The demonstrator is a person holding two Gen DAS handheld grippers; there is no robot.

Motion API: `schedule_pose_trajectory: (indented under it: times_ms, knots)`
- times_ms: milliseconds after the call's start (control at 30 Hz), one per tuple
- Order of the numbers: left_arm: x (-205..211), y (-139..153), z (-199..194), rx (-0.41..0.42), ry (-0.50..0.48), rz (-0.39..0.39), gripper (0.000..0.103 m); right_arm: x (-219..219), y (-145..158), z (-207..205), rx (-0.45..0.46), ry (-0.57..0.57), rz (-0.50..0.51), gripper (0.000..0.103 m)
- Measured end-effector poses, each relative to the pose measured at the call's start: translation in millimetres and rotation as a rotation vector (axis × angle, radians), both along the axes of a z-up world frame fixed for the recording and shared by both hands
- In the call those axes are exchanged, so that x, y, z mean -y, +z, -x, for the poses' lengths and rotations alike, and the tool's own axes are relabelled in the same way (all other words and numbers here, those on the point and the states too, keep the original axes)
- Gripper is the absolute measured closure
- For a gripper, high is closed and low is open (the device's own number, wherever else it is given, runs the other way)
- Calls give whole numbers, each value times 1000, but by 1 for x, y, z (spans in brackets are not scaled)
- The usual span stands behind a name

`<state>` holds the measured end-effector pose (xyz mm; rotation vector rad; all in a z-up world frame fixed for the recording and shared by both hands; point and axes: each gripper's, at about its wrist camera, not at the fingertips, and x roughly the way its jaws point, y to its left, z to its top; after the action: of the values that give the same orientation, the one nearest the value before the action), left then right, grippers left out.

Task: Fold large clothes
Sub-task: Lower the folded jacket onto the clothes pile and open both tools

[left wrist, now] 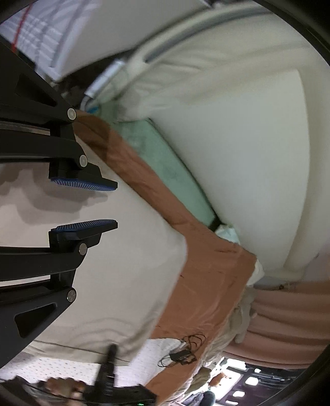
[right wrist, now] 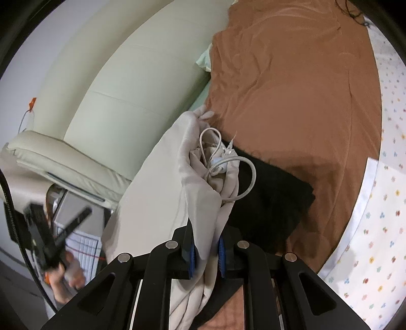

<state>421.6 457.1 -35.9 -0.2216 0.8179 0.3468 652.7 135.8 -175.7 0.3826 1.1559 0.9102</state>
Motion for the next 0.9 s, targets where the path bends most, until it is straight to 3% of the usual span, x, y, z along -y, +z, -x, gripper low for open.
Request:
schedule_pose_trajectory:
  times_ms: [167, 300, 367, 467, 600, 733, 900]
  knots:
    - [13, -21, 7, -61, -32, -82, 79, 2, -10, -2, 1, -35, 34, 88]
    - [6, -51, 7, -129, -18, -81, 79, 14, -31, -2, -56, -69, 114, 69]
    - [5, -63, 6, -137, -13, -101, 79, 25, -32, -2, -56, -89, 125, 66]
    - [4, -79, 5, -172, 16, -131, 79, 39, -14, -1, -12, -117, 120, 66]
    - [-6, -92, 0, -214, 79, -98, 79, 44, 23, 4, 122, -161, 138, 66]
    - [-5, -79, 6, -180, 73, -91, 79, 29, 53, 17, 211, -109, 100, 66]
    - [-4, -60, 25, -93, 88, -107, 79, -5, 55, 35, 246, 7, 124, 66]
